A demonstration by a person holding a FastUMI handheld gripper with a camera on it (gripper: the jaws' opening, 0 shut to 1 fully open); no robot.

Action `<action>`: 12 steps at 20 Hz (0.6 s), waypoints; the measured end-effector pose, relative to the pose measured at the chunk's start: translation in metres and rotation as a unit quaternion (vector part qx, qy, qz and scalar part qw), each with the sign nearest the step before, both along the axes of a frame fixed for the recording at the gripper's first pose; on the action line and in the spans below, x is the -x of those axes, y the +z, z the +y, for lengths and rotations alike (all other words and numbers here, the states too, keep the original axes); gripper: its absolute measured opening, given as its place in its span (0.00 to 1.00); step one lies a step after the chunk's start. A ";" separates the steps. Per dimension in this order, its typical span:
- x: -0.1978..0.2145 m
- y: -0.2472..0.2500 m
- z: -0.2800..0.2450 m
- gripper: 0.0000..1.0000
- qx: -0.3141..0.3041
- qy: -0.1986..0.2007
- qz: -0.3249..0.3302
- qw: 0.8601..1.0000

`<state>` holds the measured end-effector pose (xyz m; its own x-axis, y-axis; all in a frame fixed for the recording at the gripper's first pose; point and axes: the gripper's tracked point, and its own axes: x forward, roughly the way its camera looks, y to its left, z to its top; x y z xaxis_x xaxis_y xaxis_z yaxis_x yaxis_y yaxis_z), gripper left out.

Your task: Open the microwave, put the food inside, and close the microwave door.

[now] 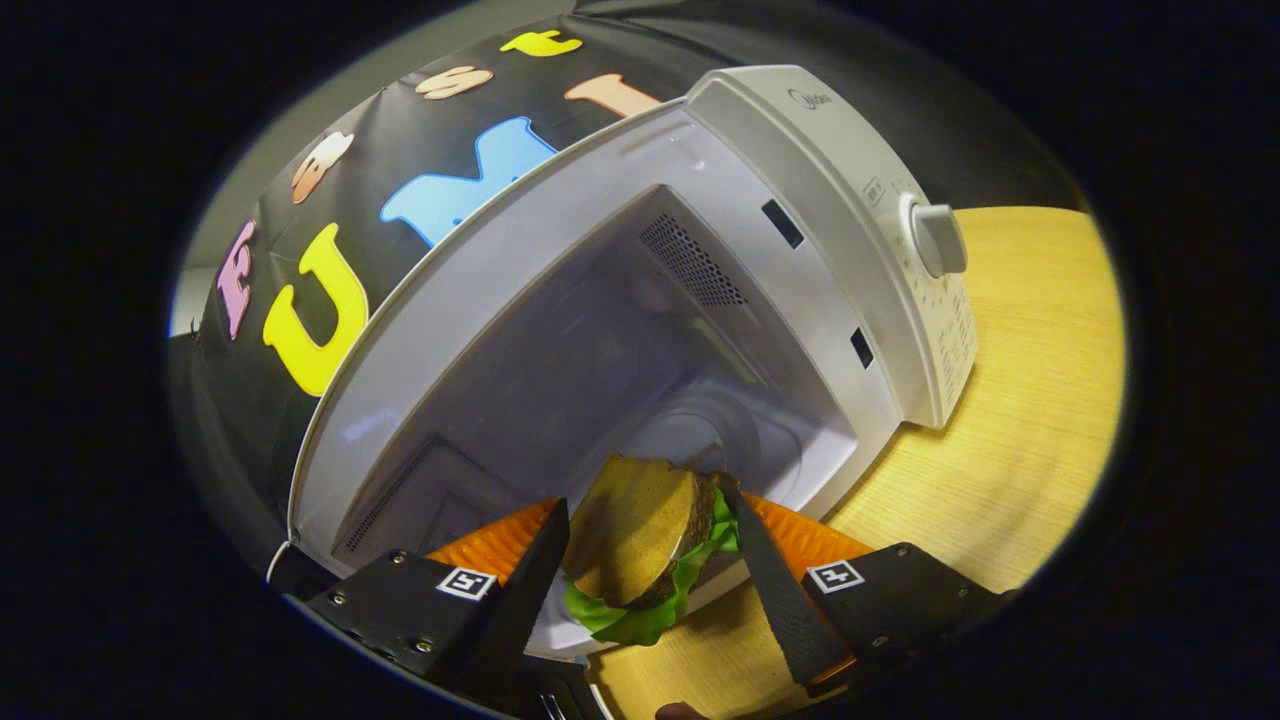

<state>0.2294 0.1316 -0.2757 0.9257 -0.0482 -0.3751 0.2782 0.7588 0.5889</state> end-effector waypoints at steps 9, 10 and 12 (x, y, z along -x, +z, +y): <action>0.023 0.035 -0.020 0.97 0.062 0.032 -0.004 0.998; 0.027 0.040 -0.022 0.97 0.070 0.037 -0.005 0.997; 0.037 0.051 -0.025 0.97 0.085 0.051 -0.002 0.995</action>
<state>0.1928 0.1070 -0.2246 0.9303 -0.0163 -0.3665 0.1925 0.8722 0.4497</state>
